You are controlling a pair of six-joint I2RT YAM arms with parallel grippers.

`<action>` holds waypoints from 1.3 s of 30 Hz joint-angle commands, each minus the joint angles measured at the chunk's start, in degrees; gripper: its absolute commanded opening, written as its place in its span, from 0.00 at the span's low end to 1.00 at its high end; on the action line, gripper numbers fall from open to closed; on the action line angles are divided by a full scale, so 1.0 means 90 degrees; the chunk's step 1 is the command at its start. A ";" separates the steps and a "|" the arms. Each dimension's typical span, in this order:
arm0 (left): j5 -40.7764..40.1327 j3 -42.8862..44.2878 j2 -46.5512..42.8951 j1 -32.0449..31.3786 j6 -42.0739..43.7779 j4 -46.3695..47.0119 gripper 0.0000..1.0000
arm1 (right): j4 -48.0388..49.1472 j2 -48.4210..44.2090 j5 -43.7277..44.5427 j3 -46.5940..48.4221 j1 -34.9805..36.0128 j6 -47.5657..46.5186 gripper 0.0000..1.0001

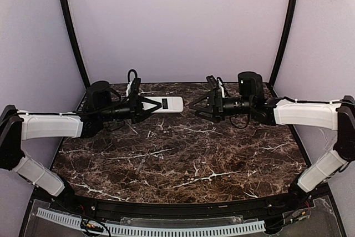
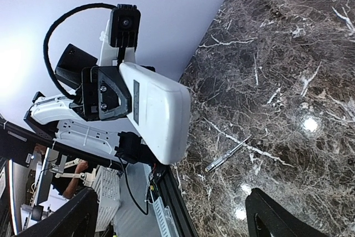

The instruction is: Unload the batteries from the remote control

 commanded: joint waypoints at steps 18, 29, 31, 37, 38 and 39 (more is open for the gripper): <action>0.0590 0.0044 0.0364 -0.0319 -0.0302 0.0757 0.00 | 0.0606 0.0940 -0.1047 0.0722 0.0116 0.0295 0.68; 0.0522 0.0062 0.0478 -0.0367 -0.0269 0.0725 0.00 | 0.0780 0.1133 -0.1087 0.0750 0.0197 0.0417 0.56; 0.0513 0.0061 0.0499 -0.0392 -0.0267 0.0724 0.00 | 0.0805 0.1166 -0.1098 0.0763 0.0207 0.0429 0.54; 0.0472 0.0052 0.0518 -0.0424 -0.0262 0.0723 0.00 | 0.0893 0.1256 -0.1126 0.0771 0.0219 0.0471 0.45; 0.0472 0.0051 0.0524 -0.0425 -0.0261 0.0723 0.00 | 0.0901 0.1257 -0.1127 0.0773 0.0227 0.0471 0.43; 0.0469 0.0051 0.0527 -0.0421 -0.0259 0.0723 0.00 | 0.0900 0.1266 -0.1127 0.0774 0.0229 0.0464 0.41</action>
